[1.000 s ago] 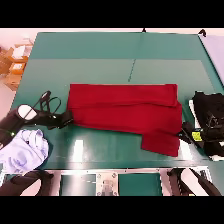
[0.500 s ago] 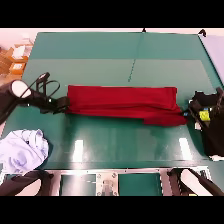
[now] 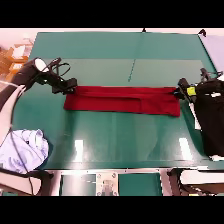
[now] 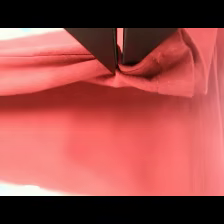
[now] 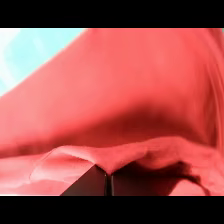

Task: Fold the shirts.

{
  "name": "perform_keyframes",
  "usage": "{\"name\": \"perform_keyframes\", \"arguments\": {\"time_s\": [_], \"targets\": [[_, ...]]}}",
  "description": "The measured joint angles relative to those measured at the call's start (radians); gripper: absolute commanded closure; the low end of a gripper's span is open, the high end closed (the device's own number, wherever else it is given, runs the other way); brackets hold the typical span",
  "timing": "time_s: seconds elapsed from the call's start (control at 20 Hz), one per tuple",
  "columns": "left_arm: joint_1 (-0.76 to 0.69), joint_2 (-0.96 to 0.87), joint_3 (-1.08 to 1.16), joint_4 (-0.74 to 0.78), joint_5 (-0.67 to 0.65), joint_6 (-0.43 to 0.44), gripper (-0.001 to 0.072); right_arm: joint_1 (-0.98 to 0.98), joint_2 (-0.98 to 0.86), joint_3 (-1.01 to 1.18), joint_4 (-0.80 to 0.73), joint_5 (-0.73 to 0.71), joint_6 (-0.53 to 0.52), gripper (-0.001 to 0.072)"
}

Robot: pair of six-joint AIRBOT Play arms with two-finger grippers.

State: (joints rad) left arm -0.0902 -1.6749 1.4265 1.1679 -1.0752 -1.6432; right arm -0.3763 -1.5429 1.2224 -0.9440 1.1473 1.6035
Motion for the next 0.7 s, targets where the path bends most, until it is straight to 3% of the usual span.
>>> {"name": "perform_keyframes", "arguments": {"time_s": [0.05, 0.1, 0.25, 0.3, 0.35, 0.4, 0.5, 0.55, 0.7], "targets": [[0.0, -0.034, 0.026, -0.009, 0.012, 0.001, 0.0681, 0.005, -0.042, 0.019, 0.003, -0.022, 0.0, 0.0694], [0.0, -0.065, 0.045, -0.017, 0.022, 0.002, 0.0622, 0.01, -0.074, 0.034, 0.014, -0.039, -0.004, 0.0678], [0.002, -0.112, 0.09, -0.049, 0.057, 0.003, 0.0622, 0.013, -0.137, 0.088, 0.041, -0.068, -0.037, 0.043], [0.006, -0.12, 0.111, -0.052, 0.051, 0.003, 0.0366, 0.006, -0.146, 0.117, 0.048, -0.057, -0.051, 0.0336], [0.014, -0.125, 0.143, -0.055, 0.039, 0.004, 0.0001, -0.01, -0.154, 0.156, 0.053, -0.027, -0.071, 0.0244], [0.026, -0.128, 0.179, -0.058, 0.019, 0.007, 0.0001, -0.029, -0.159, 0.196, 0.05, 0.004, -0.088, 0.0169], [0.059, -0.134, 0.27, -0.06, -0.024, 0.007, 0.0002, -0.082, -0.167, 0.266, 0.025, 0.083, -0.116, 0.0156], [0.078, -0.135, 0.314, -0.061, -0.044, 0.005, 0.0002, -0.108, -0.17, 0.285, 0.01, 0.117, -0.13, 0.0086], [0.127, -0.138, 0.423, -0.064, -0.11, -0.013, 0.0003, -0.185, -0.199, 0.304, -0.03, 0.208, -0.187, 0.0069]]}}
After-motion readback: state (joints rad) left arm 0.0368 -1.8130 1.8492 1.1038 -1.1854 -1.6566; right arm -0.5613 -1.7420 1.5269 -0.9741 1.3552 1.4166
